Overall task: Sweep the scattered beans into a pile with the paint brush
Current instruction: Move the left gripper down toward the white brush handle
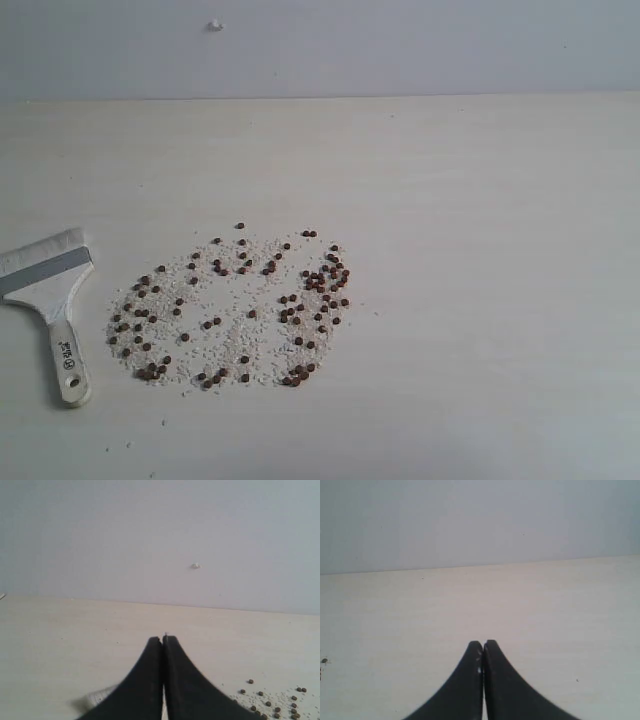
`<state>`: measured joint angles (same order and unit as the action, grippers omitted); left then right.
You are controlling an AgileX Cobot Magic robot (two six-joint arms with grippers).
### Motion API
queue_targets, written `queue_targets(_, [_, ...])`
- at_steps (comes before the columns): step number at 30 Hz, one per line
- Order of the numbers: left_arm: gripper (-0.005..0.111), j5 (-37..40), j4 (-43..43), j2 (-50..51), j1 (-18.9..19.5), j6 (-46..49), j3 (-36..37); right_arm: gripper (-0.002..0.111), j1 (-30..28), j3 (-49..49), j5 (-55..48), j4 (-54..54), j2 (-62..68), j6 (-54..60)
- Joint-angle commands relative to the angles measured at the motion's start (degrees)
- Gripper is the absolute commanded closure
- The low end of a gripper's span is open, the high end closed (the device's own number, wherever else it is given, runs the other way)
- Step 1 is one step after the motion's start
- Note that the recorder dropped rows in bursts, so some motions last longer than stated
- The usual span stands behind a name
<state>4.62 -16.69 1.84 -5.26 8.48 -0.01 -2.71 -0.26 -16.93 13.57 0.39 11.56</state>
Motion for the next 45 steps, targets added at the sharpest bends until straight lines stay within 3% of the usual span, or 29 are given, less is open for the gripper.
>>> queue_targets(1, [0.107, -0.03, 0.02, -0.46, 0.13, 0.23, 0.01, 0.108, 0.07, 0.26, 0.05, -0.18, -0.39, 0.38])
queue_targets(16, [0.107, -0.35, 0.02, -0.46, 0.13, 0.23, 0.01, 0.108, 0.07, 0.26, 0.05, -0.18, -0.39, 0.38])
queue_targets(21, [0.107, -10.57, -6.75, -0.46, 0.13, -3.04, 0.01, 0.108, 0.07, 0.26, 0.05, -0.18, -0.39, 0.38])
queue_targets(24, [0.107, -12.0, -10.34, -0.46, 0.13, -8.89, 0.01, 0.108, 0.07, 0.26, 0.05, -0.18, -0.39, 0.38])
queue_targets(27, [0.107, -13.35, -10.5, -0.46, 0.13, -15.19, 0.01, 0.108, 0.07, 0.26, 0.05, -0.18, -0.39, 0.38])
queue_targets(30, [0.107, -22.57, -10.94, -0.46, 0.13, -17.97, 0.01, 0.108, 0.07, 0.26, 0.05, -0.18, -0.39, 0.38])
queue_targets(32, [0.107, -24.0, -12.86, 0.64, 0.13, -17.11, -2.03, 0.108, 0.07, 0.26, 0.05, -0.18, -0.39, 0.38])
queue_targets(34, [0.107, -21.12, -19.44, 4.68, 0.13, -11.09, -6.13, 0.108, 0.07, 0.26, 0.05, -0.18, -0.39, 0.38])
queue_targets(37, [0.107, -13.26, -32.86, 16.8, 0.13, 6.46, -14.48, 0.108, 0.07, 0.26, 0.05, -0.18, -0.39, 0.38])
queue_targets(38, [0.107, -4.62, -39.52, 27.79, 0.13, 17.81, -20.03, 0.108, 0.07, 0.26, 0.05, -0.18, -0.39, 0.38])
queue_targets(39, [0.107, -1.22, -40.36, 33.46, 0.13, 20.15, -22.08, 0.108, 0.07, 0.26, 0.05, -0.18, -0.39, 0.38])
queue_targets(42, [0.107, 14.37, -35.14, 59.25, 0.13, 19.22, -33.35, 0.108, 0.07, 0.26, 0.05, -0.18, -0.39, 0.38])
queue_targets(43, [0.107, 15.87, -32.34, 62.93, 0.13, 17.42, -35.33, 0.108, 0.07, 0.26, 0.05, -0.18, -0.39, 0.38])
queue_targets(45, [0.107, 20.49, -19.0, 74.37, 0.13, 5.63, -40.83, 0.108, 0.07, 0.26, 0.05, -0.18, -0.39, 0.38])
